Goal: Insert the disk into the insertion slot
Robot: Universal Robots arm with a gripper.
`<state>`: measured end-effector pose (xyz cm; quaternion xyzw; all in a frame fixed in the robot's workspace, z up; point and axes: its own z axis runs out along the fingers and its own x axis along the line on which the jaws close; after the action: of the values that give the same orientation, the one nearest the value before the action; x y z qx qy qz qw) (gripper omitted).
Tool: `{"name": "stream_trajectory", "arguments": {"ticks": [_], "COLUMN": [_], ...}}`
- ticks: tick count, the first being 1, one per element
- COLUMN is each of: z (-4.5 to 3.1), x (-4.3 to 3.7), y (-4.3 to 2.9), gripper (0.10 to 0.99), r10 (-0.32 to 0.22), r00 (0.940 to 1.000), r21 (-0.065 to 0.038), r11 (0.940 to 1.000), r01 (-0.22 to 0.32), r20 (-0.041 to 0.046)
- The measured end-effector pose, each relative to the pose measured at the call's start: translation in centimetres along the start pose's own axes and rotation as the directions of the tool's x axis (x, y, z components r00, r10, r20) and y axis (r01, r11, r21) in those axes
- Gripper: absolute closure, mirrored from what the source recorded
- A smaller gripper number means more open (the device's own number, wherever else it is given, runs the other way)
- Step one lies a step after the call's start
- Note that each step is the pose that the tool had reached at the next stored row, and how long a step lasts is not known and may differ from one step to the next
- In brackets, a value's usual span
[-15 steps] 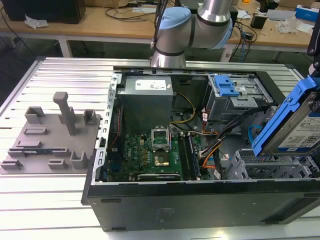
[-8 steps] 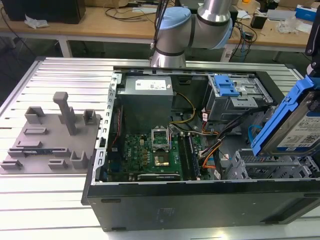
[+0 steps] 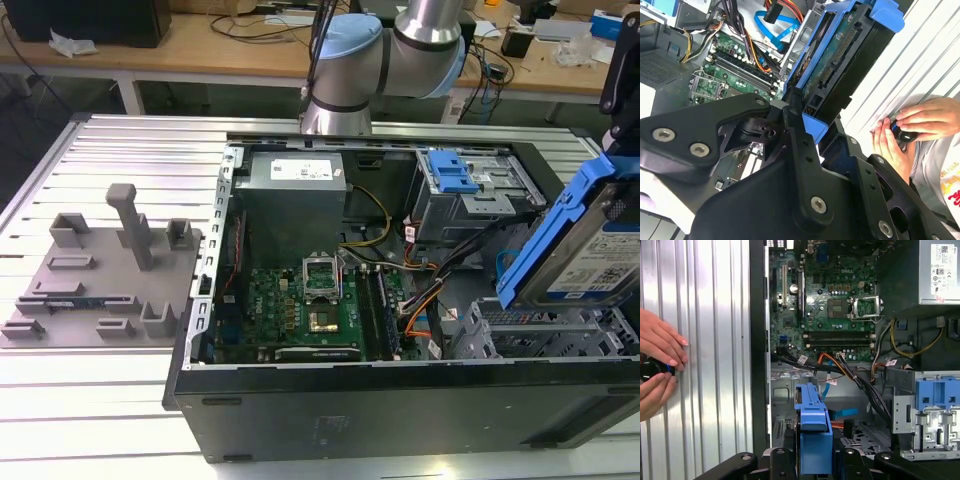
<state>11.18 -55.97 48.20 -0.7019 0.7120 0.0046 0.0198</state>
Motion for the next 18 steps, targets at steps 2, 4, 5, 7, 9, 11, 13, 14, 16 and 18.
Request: {"name": "stream_trajectory", "arguments": {"ticks": [2, 4, 5, 7, 9, 11, 13, 14, 16, 18], "z": [0.14, 0.37, 0.44, 0.6, 0.77, 1.05, 1.21, 1.29, 1.43, 1.49], "x": [-0.15, -0.35, -0.42, -0.63, -0.79, -0.87, -0.89, -0.9, -0.9, -0.9], "y": [0.04, 0.07, 0.07, 0.07, 0.08, 0.09, 0.09, 0.1, 0.1, 0.1], "gripper": [0.722, 0.722, 0.722, 0.722, 0.722, 0.722, 0.722, 0.722, 0.722, 0.722], "r10": [0.0, 0.0, 0.0, -0.001, -0.002, -0.003, -0.004, -0.004, -0.004, -0.005], "r00": [1.0, 1.0, 1.0, 1.0, 1.0, 1.0, 1.0, 1.0, 1.0, 1.0], "r21": [0.0, 0.0, 0.0, 0.0, 0.0, 0.0, 0.0, 0.0, 0.0, 0.0], "r11": [1.0, 1.0, 1.0, 1.0, 1.0, 1.0, 1.0, 1.0, 1.0, 1.0], "r01": [0.0, 0.0, 0.0, 0.001, 0.002, 0.003, 0.004, 0.004, 0.004, 0.005], "r20": [0.0001, 0.0, 0.0001, 0.0001, -0.0001, 0.0002, 0.0001, 0.0, 0.0002, 0.0001]}}
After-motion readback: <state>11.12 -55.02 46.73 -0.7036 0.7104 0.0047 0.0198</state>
